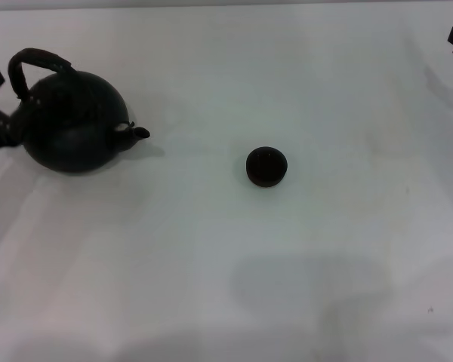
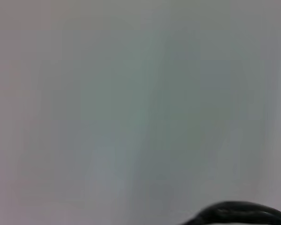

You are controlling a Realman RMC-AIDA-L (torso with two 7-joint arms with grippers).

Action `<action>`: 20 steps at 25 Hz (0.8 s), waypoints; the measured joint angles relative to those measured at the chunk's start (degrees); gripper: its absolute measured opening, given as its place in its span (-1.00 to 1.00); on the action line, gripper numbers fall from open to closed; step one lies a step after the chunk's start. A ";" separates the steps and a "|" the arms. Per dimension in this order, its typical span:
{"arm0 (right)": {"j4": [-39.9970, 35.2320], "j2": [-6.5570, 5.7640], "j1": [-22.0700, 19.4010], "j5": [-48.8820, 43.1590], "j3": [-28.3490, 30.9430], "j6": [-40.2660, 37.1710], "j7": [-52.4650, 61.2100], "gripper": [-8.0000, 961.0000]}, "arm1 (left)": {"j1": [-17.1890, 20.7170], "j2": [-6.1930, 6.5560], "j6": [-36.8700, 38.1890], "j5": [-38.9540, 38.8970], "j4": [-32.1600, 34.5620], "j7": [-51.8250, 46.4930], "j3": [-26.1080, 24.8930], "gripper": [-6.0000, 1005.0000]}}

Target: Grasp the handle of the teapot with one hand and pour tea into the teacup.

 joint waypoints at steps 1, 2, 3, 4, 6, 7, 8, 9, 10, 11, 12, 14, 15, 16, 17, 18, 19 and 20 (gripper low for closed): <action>-0.01 0.00 0.00 0.06 0.00 0.00 -0.04 0.76 | 0.28 0.03 1.02 0.09 -0.63 0.66 -0.01 0.50; -0.02 0.00 0.00 0.15 0.00 0.00 -0.10 0.76 | 0.70 0.11 1.95 0.18 -1.24 1.28 -0.01 0.54; -0.09 -0.01 0.00 0.26 0.00 0.00 -0.20 0.76 | 1.19 0.19 2.52 0.24 -1.73 1.71 -0.03 0.57; -0.16 -0.01 0.01 0.35 0.00 0.01 -0.27 0.76 | 1.83 0.25 2.93 0.28 -2.02 2.14 -0.03 0.61; -0.31 -0.02 -0.03 0.50 0.13 0.32 -0.42 0.76 | 3.48 0.33 3.19 0.25 -2.53 3.25 -0.18 0.61; -0.33 -0.01 -0.10 0.54 0.23 0.42 -0.58 0.76 | 4.08 0.30 3.32 0.10 -2.98 4.15 -0.79 0.61; -0.32 0.01 -0.22 0.61 0.38 0.57 -0.99 0.76 | 4.59 0.20 3.58 -0.04 -3.56 5.19 -1.57 0.61; -0.19 0.04 -0.35 0.66 0.54 0.67 -1.59 0.76 | 4.90 0.06 4.06 -0.17 -4.28 6.21 -2.67 0.61; 0.19 0.13 -0.42 0.67 0.66 0.72 -2.47 0.76 | 5.21 -0.17 4.88 -0.35 -5.29 7.61 -4.49 0.62; 0.61 0.17 -0.45 0.85 0.72 0.73 -3.58 0.76 | 5.62 -0.51 6.79 -1.06 -7.10 9.78 -7.93 0.61; 1.15 0.24 -0.42 1.22 0.72 0.79 -4.90 0.76 | 5.72 -0.57 7.56 -1.66 -7.74 10.28 -9.08 0.61; 2.55 0.30 -0.31 2.98 0.75 2.16 -8.43 0.76 | 6.04 -0.66 10.29 -4.53 -10.27 11.14 -12.95 0.61; 3.38 0.31 -0.33 4.69 0.76 3.67 -10.87 0.76 | 6.12 -0.64 11.26 -5.81 -11.20 11.18 -14.23 0.61; 4.08 0.32 -0.64 6.43 0.77 5.66 -12.91 0.76 | 6.08 -0.62 13.04 -8.55 -13.05 11.21 -16.60 0.61; 4.82 0.32 -1.22 9.04 0.79 8.64 -15.51 0.76 | 5.95 -0.58 14.17 -10.60 -14.40 11.24 -18.33 0.60; 5.21 0.32 -1.79 10.88 0.80 10.73 -16.97 0.76 | 5.76 -0.58 15.04 -12.54 -15.34 11.32 -19.66 0.60; 5.68 0.32 -2.43 13.21 0.80 13.45 -18.49 0.76 | 5.68 -0.57 15.35 -13.67 -15.76 11.54 -20.37 0.60; 6.33 0.31 -3.46 15.91 0.83 16.44 -20.35 0.76 | 5.56 -0.56 15.56 -14.70 -15.93 11.97 -20.78 0.60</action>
